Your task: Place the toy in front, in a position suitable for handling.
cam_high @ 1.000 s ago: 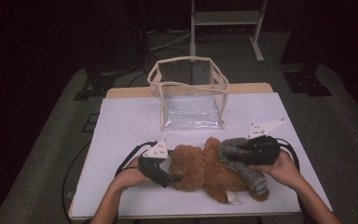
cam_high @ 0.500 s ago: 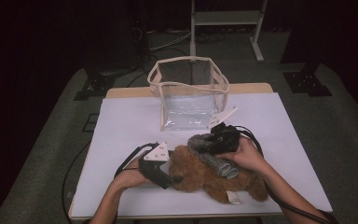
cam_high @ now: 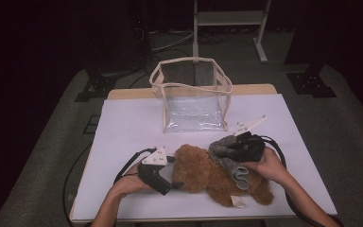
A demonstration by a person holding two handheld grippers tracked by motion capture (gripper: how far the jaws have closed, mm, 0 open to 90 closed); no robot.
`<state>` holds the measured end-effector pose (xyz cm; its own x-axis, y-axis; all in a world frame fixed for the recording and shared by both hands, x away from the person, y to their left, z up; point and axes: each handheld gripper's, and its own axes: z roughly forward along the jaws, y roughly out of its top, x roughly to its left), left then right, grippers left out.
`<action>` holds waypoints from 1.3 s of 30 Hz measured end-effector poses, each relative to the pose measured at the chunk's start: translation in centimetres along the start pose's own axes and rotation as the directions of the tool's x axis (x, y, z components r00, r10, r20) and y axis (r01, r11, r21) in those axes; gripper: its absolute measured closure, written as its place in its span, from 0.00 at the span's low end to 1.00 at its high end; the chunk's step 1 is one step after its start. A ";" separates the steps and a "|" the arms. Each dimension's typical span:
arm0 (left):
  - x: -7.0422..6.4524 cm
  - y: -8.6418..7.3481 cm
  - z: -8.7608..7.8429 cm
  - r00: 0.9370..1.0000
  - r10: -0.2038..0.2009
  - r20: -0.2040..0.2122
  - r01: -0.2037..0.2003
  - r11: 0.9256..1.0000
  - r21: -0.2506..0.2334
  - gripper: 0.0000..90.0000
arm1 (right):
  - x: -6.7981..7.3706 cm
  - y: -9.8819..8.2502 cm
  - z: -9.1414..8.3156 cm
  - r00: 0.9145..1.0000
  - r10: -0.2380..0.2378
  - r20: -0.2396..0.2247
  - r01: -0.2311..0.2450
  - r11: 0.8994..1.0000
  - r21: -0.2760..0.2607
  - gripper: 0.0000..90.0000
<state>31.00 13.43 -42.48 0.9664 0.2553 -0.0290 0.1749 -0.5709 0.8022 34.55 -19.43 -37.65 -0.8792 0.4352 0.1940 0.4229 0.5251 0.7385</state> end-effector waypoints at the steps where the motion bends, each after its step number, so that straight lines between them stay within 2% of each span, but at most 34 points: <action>1: 0.0 -0.1 0.2 1.000 -0.004 0.003 0.004 1.000 -0.004 0.10 | -0.1 -0.2 -0.2 1.000 0.001 0.003 -0.001 1.000 -0.004 0.78; 5: 0.3 -0.3 1.2 0.999 -0.035 0.020 0.035 0.999 0.000 0.08 | -0.2 -1.2 -0.9 1.000 0.027 -0.002 -0.027 0.999 -0.025 0.78; 10: 0.3 0.0 2.0 0.998 -0.039 0.040 0.039 0.999 -0.003 0.08 | -0.2 -1.8 -1.5 0.999 0.038 -0.002 -0.038 0.999 -0.032 0.78; 12: 0.4 0.0 2.4 0.998 -0.049 0.042 0.050 0.999 -0.017 0.08 | -0.1 -1.8 -1.6 0.999 0.037 -0.001 -0.037 0.999 -0.035 0.78; 14: 0.5 0.0 2.6 0.998 -0.048 0.040 0.050 0.998 -0.038 0.13 | 0.0 -1.6 -1.5 0.999 0.033 -0.005 -0.033 0.999 -0.037 0.78; 16: 0.6 0.1 2.5 0.998 -0.055 0.036 0.057 0.997 -0.055 0.16 | 0.1 -1.4 -1.2 1.000 0.021 -0.016 -0.022 0.999 -0.035 0.78; 19: 0.6 0.6 2.0 0.998 -0.058 0.027 0.060 0.993 -0.105 0.22 | 0.1 -0.9 -0.7 0.999 0.014 -0.032 -0.015 0.999 -0.034 0.78; 22: 0.4 1.5 1.5 1.000 -0.028 0.004 0.028 0.993 -0.114 0.25 | 0.2 -0.3 -0.1 0.998 0.005 -0.056 -0.008 0.999 -0.050 0.78; 25: 0.2 2.6 0.7 1.000 0.002 -0.027 -0.006 0.992 -0.124 0.27 | 0.4 0.5 0.0 0.997 -0.002 -0.071 -0.003 0.997 -0.076 0.78; 29: 0.3 4.5 -1.5 0.998 0.018 -0.063 -0.029 0.983 -0.179 0.28 | 0.6 1.8 -0.5 0.997 -0.007 -0.077 -0.004 0.991 -0.135 0.78; 35: 0.4 7.2 -4.9 0.990 0.059 -0.129 -0.085 0.976 -0.202 0.28 | 1.0 4.0 -0.8 0.997 -0.018 -0.077 -0.001 0.970 -0.241 0.79; 39: 0.2 8.9 -7.1 0.980 0.103 -0.169 -0.139 0.967 -0.216 0.28 | 1.3 5.0 -0.9 0.996 -0.021 -0.091 -0.007 0.955 -0.296 0.79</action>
<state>31.45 13.94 -31.12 0.9336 0.3233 0.1548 -0.0055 -0.4190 0.9080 35.31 -16.94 -33.11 -0.9041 0.3556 0.2369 0.3454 0.2819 0.8951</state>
